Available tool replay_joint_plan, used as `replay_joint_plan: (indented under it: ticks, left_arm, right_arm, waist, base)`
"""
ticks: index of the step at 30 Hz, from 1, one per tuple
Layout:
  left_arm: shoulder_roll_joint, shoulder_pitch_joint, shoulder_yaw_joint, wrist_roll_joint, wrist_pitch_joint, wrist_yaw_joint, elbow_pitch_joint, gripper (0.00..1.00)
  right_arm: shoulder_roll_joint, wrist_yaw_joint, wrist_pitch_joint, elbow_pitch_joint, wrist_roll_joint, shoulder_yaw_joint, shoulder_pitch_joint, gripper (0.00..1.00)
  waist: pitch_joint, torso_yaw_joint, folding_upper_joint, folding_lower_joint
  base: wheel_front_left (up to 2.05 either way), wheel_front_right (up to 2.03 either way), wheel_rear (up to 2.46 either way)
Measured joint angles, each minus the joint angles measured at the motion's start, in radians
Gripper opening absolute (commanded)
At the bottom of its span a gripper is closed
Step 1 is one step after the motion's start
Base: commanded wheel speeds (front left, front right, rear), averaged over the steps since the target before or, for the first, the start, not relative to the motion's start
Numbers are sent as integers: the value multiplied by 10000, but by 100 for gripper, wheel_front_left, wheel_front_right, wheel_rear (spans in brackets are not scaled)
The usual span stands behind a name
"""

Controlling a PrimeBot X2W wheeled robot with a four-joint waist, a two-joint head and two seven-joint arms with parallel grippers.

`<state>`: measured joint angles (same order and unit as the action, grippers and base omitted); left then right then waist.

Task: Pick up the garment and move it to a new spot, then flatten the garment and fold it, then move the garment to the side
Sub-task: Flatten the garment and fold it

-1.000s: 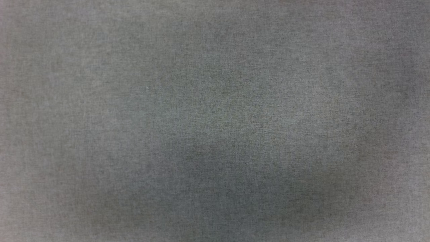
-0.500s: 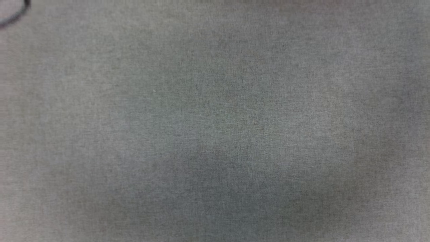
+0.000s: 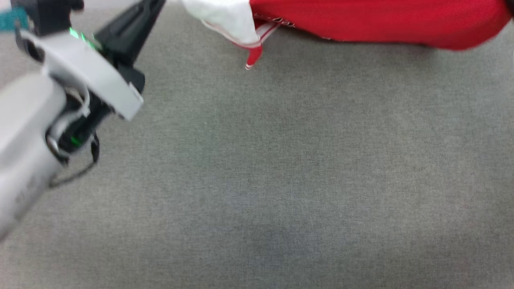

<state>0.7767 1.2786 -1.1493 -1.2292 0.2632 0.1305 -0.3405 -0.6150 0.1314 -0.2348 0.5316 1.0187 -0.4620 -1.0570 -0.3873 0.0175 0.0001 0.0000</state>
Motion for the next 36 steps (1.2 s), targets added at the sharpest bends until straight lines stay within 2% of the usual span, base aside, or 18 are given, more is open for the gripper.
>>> replay_joint_plan:
  ticks: [5, 12, 17, 25, 28, 36]
  left_arm:
    - [253, -2277, 1452, 251, 2, -416, 1264, 0]
    - [727, -5440, 2801, 989, 2, -698, 3229, 0]
    - [1271, -7123, 3047, 1264, 2, -978, 4589, 0]
    - [2173, -8757, 2537, 1574, -267, -1973, 6261, 0]
    - [2487, -9216, 2362, 1553, -431, -2368, 6897, 0]
    - [3248, -10371, 2153, 1317, -468, -3559, 8636, 0]
  right_arm:
    - [-683, 0, -631, -1595, 585, -82, 1617, 0]
    - [-1871, -2, -1760, -3877, 1103, 100, 4110, 0]
    - [-2661, -2, -2612, -5421, 1476, 470, 5789, 0]
    - [-3507, -2, -3400, -7008, 1601, 1346, 8277, 0]
    - [-3676, -2, -3545, -7511, 1563, 1760, 9199, 0]
    - [-3542, -2, -3912, -8663, 1327, 2991, 11122, 0]
  waist:
    - [418, -119, 0, 0]
    - [928, -250, 0, 0]
    - [1166, -278, 0, 0]
    - [1185, -235, 0, 0]
    - [1140, -219, 0, 0]
    - [931, -91, 0, 0]
  base:
    - [0, 0, 0]
    - [0, 0, 0]
    - [0, 0, 0]
    - [0, 0, 0]
    - [0, 0, 0]
    - [0, 0, 0]
